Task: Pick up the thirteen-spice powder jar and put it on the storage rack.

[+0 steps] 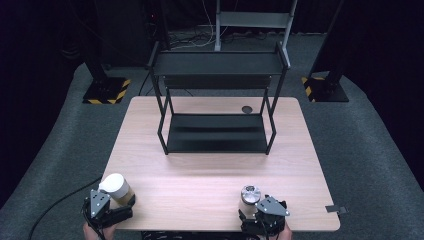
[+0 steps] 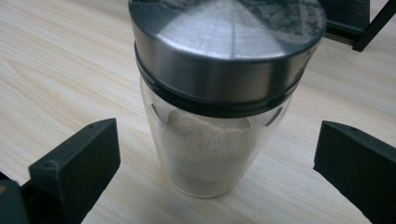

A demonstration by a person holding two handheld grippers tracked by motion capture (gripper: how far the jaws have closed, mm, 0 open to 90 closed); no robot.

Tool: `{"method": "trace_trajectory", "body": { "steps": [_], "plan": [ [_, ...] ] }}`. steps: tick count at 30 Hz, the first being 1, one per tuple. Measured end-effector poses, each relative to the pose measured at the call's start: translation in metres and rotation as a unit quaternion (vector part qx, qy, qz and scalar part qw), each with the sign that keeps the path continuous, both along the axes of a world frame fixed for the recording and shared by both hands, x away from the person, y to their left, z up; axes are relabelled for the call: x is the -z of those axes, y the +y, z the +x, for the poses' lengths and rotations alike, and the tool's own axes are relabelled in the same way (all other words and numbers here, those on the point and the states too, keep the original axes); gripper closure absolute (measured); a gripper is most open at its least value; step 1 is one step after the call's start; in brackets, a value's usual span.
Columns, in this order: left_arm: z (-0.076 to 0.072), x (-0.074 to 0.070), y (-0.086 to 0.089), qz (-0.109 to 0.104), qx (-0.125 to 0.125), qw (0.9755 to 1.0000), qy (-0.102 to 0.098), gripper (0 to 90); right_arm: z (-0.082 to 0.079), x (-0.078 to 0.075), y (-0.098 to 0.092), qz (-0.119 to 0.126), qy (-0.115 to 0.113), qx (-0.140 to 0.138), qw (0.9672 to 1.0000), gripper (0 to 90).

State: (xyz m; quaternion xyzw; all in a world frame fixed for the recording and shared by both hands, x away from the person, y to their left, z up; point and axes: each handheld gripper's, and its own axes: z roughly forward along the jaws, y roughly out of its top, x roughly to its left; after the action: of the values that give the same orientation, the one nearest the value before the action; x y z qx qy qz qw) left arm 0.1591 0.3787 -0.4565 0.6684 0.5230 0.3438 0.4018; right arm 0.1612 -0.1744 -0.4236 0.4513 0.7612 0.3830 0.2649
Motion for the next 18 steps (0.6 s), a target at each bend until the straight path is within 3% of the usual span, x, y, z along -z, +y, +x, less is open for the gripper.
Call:
{"method": "trace_trajectory", "body": {
  "steps": [6,18],
  "plan": [
    [0.005,0.001,0.001,-0.003,-0.004,1.0,0.0,0.0,0.003,0.001,0.003,-0.005,0.01,-0.004,0.9999,0.0],
    [0.016,0.004,-0.006,-0.005,-0.013,0.9999,-0.003,0.0,0.005,0.0,0.002,0.001,0.007,-0.008,0.9999,0.0]
  ]
}}
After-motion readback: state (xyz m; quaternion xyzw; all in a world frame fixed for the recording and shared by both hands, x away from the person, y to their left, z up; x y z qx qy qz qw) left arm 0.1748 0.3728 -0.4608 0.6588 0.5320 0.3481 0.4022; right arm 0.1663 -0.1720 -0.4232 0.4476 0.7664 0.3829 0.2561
